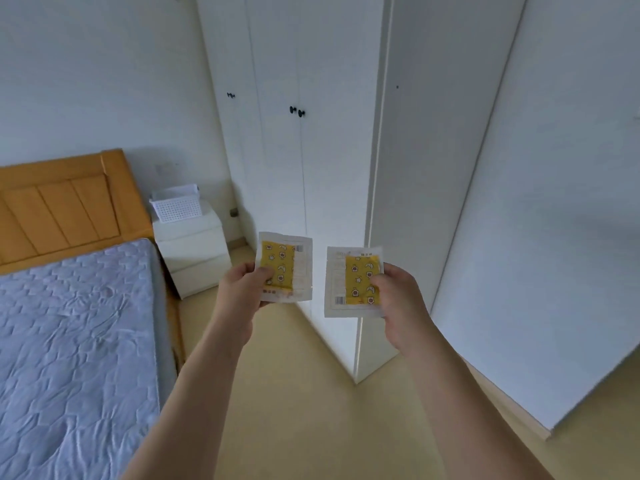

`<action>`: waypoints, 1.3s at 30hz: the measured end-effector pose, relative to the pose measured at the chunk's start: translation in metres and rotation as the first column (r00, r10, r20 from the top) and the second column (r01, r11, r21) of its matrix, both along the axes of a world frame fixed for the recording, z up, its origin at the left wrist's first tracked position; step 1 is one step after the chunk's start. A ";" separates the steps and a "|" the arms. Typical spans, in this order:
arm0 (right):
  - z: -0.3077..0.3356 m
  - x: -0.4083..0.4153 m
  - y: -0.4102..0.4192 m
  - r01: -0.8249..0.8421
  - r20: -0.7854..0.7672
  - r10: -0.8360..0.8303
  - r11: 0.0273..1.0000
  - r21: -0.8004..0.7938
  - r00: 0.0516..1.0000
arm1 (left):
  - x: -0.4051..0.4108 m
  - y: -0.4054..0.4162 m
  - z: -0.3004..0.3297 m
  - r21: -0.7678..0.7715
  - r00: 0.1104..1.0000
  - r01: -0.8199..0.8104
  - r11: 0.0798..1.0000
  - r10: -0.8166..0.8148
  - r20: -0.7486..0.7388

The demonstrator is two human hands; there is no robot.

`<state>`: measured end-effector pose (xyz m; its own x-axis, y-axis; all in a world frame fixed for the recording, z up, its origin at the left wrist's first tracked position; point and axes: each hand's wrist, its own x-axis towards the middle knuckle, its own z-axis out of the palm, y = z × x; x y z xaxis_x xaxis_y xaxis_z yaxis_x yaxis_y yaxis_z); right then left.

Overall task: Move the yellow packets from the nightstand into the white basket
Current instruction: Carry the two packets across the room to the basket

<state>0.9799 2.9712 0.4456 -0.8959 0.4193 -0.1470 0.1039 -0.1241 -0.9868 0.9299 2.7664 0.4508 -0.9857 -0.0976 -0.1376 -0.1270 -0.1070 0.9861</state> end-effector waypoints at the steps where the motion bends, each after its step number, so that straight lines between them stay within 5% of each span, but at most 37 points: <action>1: 0.003 -0.028 0.002 -0.017 -0.003 0.017 1.000 -0.006 1.000 | -0.022 -0.003 0.008 -0.004 1.000 -0.027 1.000 0.027 -0.007; 12: 0.006 -0.298 -0.091 -0.346 0.023 0.348 0.935 -0.076 0.937 | -0.231 -0.097 0.011 0.096 0.936 -0.350 0.932 0.347 0.051; 39: -0.016 -0.941 -0.359 -0.489 0.061 0.491 0.871 -0.050 0.869 | -0.827 -0.351 -0.016 0.061 0.869 -0.493 0.868 0.488 0.087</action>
